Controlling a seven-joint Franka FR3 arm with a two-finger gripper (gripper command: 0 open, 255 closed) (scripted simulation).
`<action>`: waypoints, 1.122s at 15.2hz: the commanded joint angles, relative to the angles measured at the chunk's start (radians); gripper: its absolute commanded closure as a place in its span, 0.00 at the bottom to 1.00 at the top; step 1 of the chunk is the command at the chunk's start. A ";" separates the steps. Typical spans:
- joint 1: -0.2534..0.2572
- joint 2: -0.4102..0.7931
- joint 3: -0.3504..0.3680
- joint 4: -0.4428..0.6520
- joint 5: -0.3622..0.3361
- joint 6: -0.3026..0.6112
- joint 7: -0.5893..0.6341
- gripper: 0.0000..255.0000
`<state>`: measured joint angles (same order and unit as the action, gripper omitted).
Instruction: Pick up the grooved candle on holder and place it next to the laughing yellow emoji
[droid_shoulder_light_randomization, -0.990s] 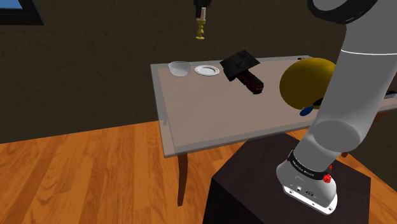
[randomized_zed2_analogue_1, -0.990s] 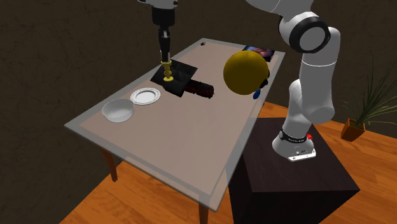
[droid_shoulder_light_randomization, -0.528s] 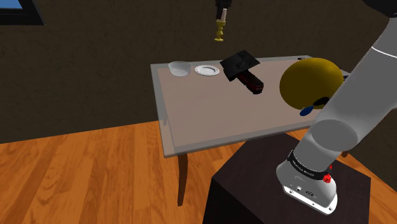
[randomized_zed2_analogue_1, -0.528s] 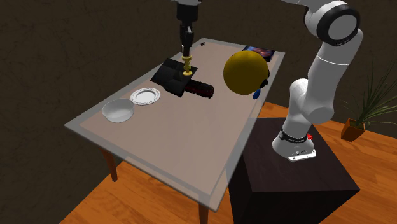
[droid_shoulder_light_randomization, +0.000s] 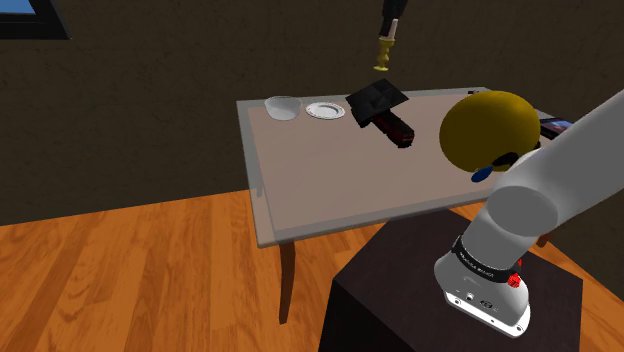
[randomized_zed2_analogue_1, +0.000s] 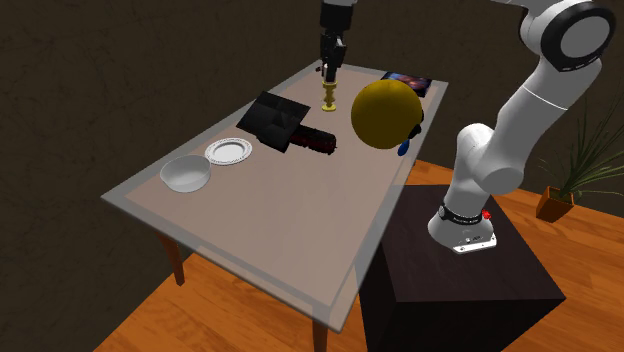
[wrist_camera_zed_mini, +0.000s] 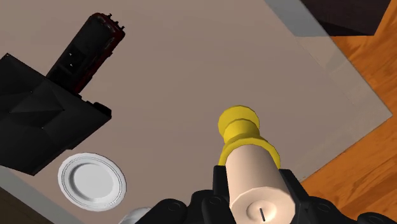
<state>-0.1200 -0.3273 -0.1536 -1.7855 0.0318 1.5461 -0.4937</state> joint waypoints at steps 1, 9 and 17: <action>-0.013 -0.054 -0.018 -0.044 -0.012 -0.012 -0.029 1.00; -0.069 -0.254 -0.100 -0.186 -0.078 -0.069 -0.148 1.00; -0.130 -0.408 -0.200 -0.250 -0.168 -0.151 -0.287 1.00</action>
<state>-0.2416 -0.7143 -0.3419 -2.0271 -0.1243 1.4064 -0.7636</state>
